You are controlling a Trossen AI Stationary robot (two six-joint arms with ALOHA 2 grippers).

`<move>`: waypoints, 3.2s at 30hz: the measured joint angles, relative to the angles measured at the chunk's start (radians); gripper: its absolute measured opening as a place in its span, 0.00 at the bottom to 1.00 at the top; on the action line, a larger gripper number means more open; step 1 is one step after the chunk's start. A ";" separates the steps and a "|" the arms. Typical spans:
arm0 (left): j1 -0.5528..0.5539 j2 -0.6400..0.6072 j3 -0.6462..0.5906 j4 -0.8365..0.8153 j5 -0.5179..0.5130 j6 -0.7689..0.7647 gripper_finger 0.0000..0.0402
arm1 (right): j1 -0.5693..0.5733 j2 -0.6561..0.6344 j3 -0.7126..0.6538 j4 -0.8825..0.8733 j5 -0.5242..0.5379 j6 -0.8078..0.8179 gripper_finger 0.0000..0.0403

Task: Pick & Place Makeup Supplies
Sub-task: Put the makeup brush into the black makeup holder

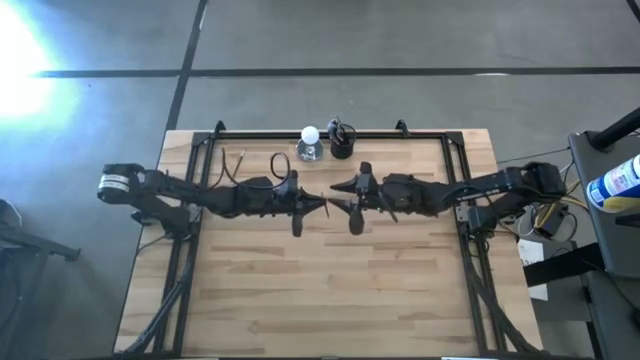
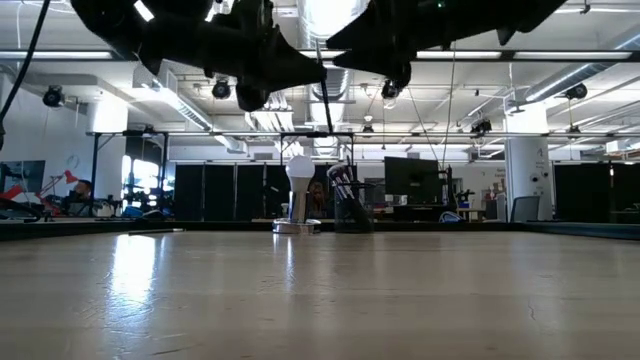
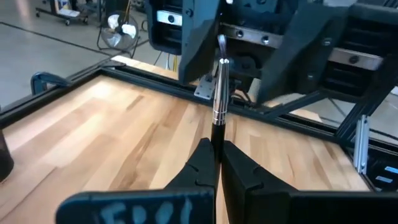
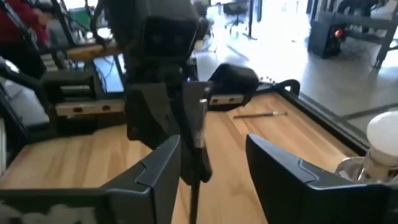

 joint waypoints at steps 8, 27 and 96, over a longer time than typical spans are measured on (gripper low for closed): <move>-0.002 0.005 0.025 -0.029 0.000 0.009 0.00 | -0.011 0.053 0.093 -0.059 -0.022 0.020 0.46; -0.003 0.001 0.026 -0.068 -0.084 0.001 0.16 | -0.036 0.072 0.135 -0.099 -0.087 -0.043 0.04; 0.433 -0.163 -0.074 -0.520 -0.106 -0.084 0.00 | -0.598 0.183 0.295 -0.507 -0.247 -0.232 0.08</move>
